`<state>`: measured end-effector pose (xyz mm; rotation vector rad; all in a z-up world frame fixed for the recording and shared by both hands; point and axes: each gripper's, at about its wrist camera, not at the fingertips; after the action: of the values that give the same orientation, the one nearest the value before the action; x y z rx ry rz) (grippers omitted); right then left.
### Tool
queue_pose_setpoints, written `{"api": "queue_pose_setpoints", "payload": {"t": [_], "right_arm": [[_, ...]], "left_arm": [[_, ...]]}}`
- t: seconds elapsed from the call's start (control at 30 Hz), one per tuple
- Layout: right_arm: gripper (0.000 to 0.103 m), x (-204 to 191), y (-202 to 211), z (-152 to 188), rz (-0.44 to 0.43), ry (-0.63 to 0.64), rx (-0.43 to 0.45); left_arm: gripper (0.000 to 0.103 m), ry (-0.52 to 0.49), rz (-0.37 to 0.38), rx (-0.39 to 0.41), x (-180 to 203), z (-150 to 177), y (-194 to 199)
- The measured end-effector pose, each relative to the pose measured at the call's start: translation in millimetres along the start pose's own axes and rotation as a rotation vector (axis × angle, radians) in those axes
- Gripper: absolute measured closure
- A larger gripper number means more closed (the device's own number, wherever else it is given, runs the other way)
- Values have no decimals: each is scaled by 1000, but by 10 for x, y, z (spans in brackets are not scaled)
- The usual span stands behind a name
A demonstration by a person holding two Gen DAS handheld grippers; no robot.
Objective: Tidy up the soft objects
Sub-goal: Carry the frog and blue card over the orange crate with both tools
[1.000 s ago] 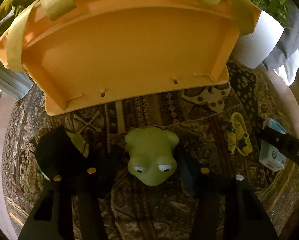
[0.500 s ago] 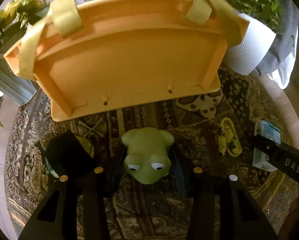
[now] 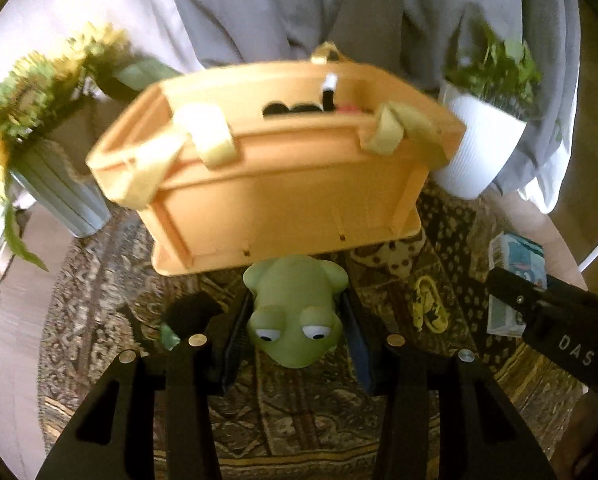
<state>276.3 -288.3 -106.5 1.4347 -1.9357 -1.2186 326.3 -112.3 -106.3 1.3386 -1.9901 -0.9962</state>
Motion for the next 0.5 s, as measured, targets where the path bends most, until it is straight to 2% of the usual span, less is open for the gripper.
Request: {"api": "queue_pose_setpoints", "payload": {"t": [0.5], "right_arm": [[43, -454, 414, -152, -114, 126, 139]], "left_arm": [[58, 67, -28, 135, -284, -126, 617]]}}
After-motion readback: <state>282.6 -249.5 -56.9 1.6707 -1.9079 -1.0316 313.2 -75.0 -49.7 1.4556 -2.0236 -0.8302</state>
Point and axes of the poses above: each gripper's, at about its wrist camera, not at the fingertips, and y roughly against the way its jaws point, x to its right, z to its underside, and after that the axes turned 3 degrees about -x, right-handed
